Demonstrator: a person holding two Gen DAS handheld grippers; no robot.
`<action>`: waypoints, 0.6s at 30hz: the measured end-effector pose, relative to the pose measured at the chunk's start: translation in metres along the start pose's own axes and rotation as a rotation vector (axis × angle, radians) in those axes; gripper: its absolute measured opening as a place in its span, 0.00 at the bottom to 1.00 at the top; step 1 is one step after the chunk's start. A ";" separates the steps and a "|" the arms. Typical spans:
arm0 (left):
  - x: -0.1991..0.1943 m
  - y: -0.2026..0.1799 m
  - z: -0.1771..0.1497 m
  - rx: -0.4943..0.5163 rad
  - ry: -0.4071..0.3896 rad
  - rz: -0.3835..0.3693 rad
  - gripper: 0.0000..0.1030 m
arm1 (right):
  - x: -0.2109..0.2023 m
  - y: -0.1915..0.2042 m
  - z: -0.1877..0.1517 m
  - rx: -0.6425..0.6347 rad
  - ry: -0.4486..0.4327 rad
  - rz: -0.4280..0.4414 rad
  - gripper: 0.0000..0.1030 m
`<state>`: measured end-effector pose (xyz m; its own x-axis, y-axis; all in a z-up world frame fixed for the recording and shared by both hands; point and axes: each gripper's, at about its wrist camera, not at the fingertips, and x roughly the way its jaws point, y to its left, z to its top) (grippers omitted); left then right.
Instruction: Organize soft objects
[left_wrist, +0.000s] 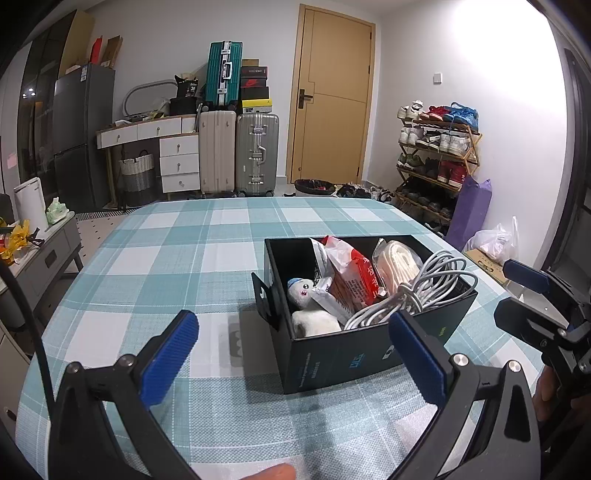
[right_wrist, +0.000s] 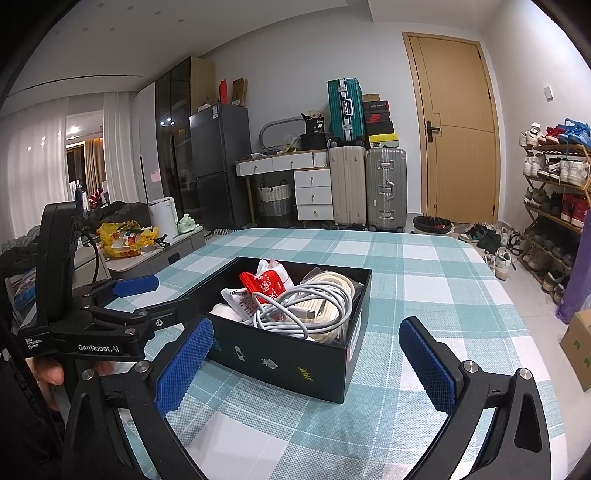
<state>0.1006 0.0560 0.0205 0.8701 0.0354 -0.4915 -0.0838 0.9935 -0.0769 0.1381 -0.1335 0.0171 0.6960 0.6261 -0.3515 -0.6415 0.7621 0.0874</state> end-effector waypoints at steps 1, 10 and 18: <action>0.000 0.000 0.000 0.001 -0.001 -0.001 1.00 | 0.000 0.000 0.000 0.000 -0.002 0.000 0.99; -0.002 -0.002 -0.001 0.000 -0.007 -0.001 1.00 | 0.000 0.003 0.002 -0.003 0.001 0.000 0.99; -0.002 -0.001 -0.001 -0.001 -0.007 0.000 1.00 | 0.000 0.002 0.002 -0.002 -0.001 0.002 0.99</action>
<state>0.0986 0.0545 0.0202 0.8733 0.0357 -0.4858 -0.0840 0.9934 -0.0780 0.1373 -0.1312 0.0191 0.6947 0.6281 -0.3505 -0.6438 0.7603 0.0864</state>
